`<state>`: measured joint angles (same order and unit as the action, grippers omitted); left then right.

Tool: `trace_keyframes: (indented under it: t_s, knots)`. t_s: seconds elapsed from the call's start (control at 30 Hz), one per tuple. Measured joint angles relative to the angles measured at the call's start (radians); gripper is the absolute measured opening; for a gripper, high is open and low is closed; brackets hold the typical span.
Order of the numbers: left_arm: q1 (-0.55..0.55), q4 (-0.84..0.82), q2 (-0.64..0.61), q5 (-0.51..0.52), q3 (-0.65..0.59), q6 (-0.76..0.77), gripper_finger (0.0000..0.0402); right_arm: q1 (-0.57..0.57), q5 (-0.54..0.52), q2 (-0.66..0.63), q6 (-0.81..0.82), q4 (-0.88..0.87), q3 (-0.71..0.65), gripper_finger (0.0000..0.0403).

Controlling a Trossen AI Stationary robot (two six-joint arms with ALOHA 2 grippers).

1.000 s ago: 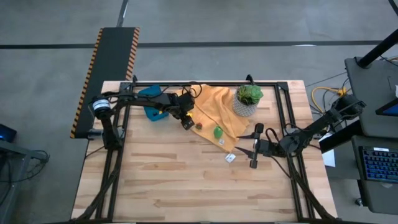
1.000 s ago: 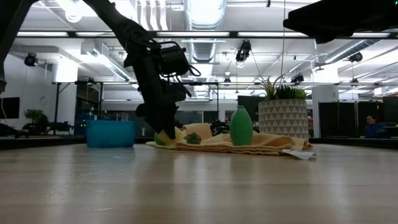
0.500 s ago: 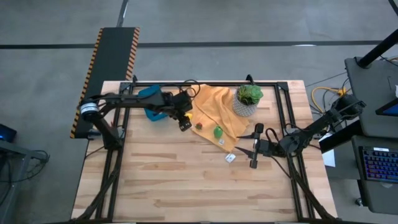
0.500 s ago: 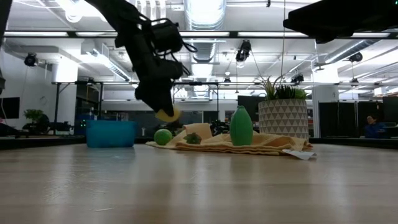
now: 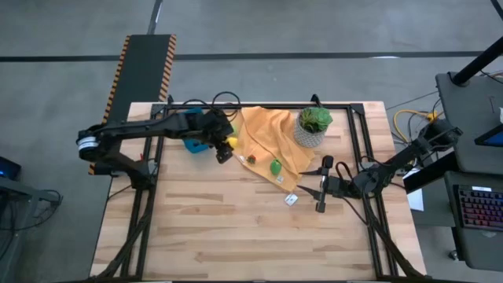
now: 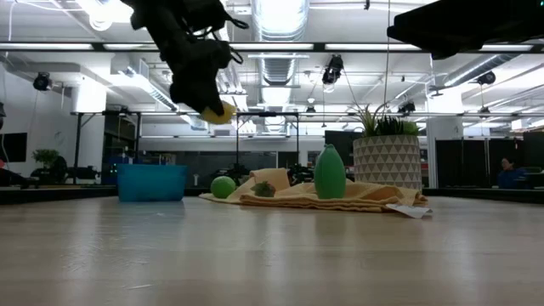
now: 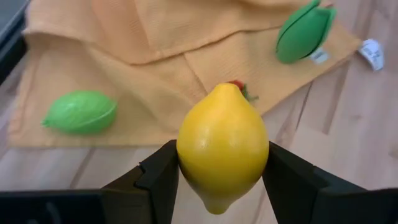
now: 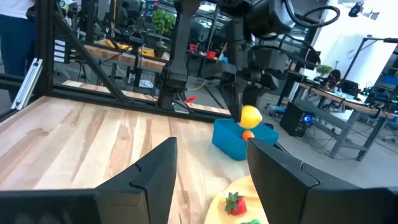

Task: Pick and placing Produce into tupperware
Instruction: Put the lemon into the blue bin

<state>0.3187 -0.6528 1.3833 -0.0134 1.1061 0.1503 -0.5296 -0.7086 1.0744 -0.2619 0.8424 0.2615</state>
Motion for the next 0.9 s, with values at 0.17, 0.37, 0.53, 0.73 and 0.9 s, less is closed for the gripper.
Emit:
trace_keyframes:
  t_s: [0.17,0.37,0.53,0.73,0.9]
  knots:
    - [0.001,-0.062,-0.043,0.089,0.0,0.001,0.0178,0.0,0.0,0.0,0.0,0.0,0.0,0.0187]
    - [0.008,-0.143,-0.052,0.195,-0.001,0.026,0.0178,0.0,0.0,0.0,0.0,0.0,0.0,0.0187]
    - [0.051,-0.245,-0.05,0.304,0.0,0.057,0.0178,0.0,0.0,0.0,0.004,0.0,0.0,0.0187]
    - [0.144,-0.304,-0.05,0.318,-0.006,0.08,0.0178,0.0,0.0,0.0,0.004,-0.001,0.0,0.0187]
    - [0.216,-0.307,-0.043,0.3,-0.03,0.076,0.0178,0.0,0.0,0.0,0.007,-0.001,0.0,0.0187]
